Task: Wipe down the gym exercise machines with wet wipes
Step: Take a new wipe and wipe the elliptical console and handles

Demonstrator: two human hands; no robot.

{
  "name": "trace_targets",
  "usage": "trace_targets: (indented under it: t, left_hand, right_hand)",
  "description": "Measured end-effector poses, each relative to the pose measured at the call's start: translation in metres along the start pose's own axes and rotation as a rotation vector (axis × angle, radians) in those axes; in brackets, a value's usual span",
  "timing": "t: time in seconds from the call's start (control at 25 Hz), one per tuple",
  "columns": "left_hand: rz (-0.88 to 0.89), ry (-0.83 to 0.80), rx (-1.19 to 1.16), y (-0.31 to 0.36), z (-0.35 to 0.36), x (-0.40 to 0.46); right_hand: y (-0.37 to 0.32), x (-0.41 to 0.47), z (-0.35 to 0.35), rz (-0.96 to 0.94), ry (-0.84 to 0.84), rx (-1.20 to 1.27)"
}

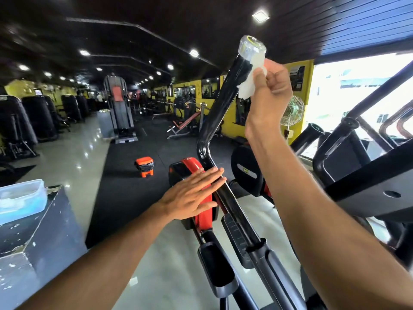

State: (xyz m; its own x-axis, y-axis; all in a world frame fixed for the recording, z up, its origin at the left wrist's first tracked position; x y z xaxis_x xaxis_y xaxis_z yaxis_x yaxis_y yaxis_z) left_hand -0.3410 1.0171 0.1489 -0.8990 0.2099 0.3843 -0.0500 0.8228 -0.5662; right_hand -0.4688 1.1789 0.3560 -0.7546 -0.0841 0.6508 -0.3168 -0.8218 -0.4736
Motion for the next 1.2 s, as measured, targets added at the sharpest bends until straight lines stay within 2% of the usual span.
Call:
trace_targets:
  t: [0.12, 0.36, 0.52, 0.64, 0.72, 0.8, 0.88, 0.96, 1.0, 1.04, 1.12, 1.2]
  left_hand:
    - [-0.039, 0.02, -0.031, 0.001, 0.001, -0.002]
    - [-0.048, 0.124, -0.182, 0.006, 0.0, -0.009]
    - [-0.034, 0.153, -0.142, -0.016, -0.01, -0.031]
    - [-0.122, 0.204, -0.11, -0.033, -0.024, -0.03]
    - [-0.18, 0.209, -0.083, -0.043, -0.034, -0.02]
    - [-0.228, 0.178, -0.068, -0.05, -0.039, -0.005]
    - [-0.266, 0.154, -0.087, -0.047, -0.035, 0.01]
    - [-0.297, 0.14, -0.095, -0.032, -0.021, 0.018]
    - [-0.307, 0.136, -0.089, -0.023, -0.012, 0.021]
    - [-0.307, 0.131, -0.076, -0.015, -0.003, 0.022]
    - [-0.307, 0.127, -0.08, -0.005, 0.006, 0.025]
    - [-0.318, 0.117, -0.1, -0.004, 0.009, 0.026]
  right_hand:
    - [0.014, 0.0, -0.007, 0.016, -0.101, -0.22]
    - [0.099, -0.004, -0.03, 0.297, -0.483, -0.575]
    - [0.146, -0.024, -0.042, 0.351, -0.544, -0.681]
    - [0.173, -0.035, -0.049, 0.375, -0.649, -0.76]
    - [0.167, -0.036, -0.056, 0.34, -0.681, -0.824]
    - [0.134, -0.026, -0.058, 0.198, -0.528, -0.872]
    - [0.081, -0.007, -0.054, 0.066, -0.227, -0.696]
    - [0.021, 0.015, -0.047, -0.186, 0.012, -0.492]
    - [-0.007, 0.025, -0.042, -0.351, 0.056, -0.446]
    - [-0.031, 0.034, -0.036, -0.518, 0.032, -0.439]
    - [-0.058, 0.045, -0.022, -0.754, -0.179, -0.522]
    - [-0.063, 0.042, -0.008, -0.811, -0.437, -0.63]
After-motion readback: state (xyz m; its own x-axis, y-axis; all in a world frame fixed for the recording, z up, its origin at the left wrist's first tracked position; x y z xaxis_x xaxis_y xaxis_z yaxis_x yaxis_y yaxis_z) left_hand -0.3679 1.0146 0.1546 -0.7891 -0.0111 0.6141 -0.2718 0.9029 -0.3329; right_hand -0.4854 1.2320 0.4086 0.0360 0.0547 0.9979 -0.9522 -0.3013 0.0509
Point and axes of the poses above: each hand's wrist, its own x-axis towards the middle knuckle, its own z-axis out of the palm, y = z × x, the point moved 1 cm from there along x, towards the middle knuckle, and after that the axes turned 3 degrees about z, right-handed, at the moved point
